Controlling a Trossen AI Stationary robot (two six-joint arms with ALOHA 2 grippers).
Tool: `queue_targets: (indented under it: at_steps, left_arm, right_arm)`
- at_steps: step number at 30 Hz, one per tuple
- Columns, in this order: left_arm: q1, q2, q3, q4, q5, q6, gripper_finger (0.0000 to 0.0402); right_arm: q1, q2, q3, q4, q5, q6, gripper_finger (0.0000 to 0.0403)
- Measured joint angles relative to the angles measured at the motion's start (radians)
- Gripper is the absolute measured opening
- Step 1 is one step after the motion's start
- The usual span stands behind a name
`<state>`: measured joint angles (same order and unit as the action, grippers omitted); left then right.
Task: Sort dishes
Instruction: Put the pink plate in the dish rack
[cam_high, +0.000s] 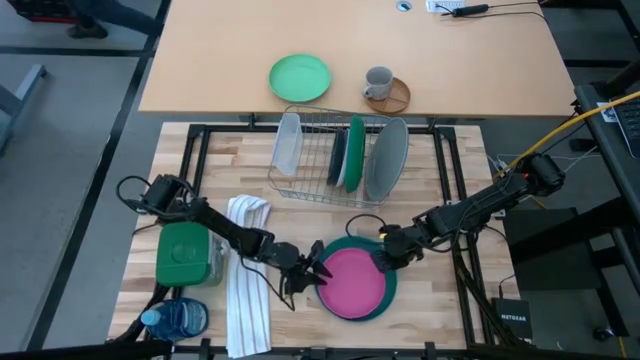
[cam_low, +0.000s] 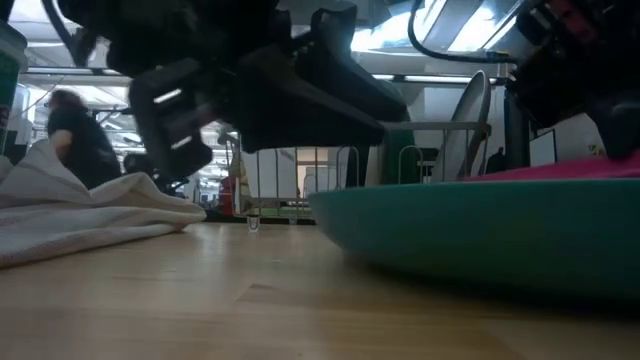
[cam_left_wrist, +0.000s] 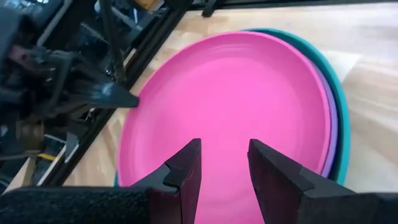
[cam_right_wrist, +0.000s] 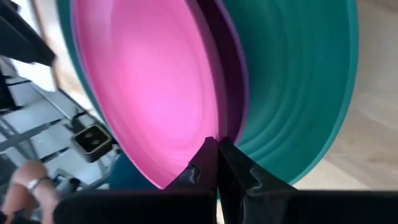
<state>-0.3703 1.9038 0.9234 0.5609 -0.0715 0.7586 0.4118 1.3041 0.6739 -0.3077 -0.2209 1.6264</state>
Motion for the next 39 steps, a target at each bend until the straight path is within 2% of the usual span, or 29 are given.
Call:
queue_targets:
  at_steps: [8,21,28,39]
  left_arm:
    - [-0.038,0.0,0.0,0.024,0.0,-0.002,0.0123]
    - [-0.062,0.0,0.0,0.028,0.001,-0.19,0.0123]
    - [-0.101,0.0,0.0,0.027,0.001,-0.183,0.0123]
    - [-0.139,0.0,0.0,0.027,0.001,-0.236,0.0123]
  right_arm:
    - [0.0,0.0,0.0,0.03,0.002,0.05,0.0]
    - [0.0,0.0,0.0,0.041,-0.009,0.186,0.0]
    - [0.0,0.0,0.0,0.138,-0.008,0.301,0.0]
    - [0.0,0.0,0.0,0.143,-0.008,0.388,0.0]
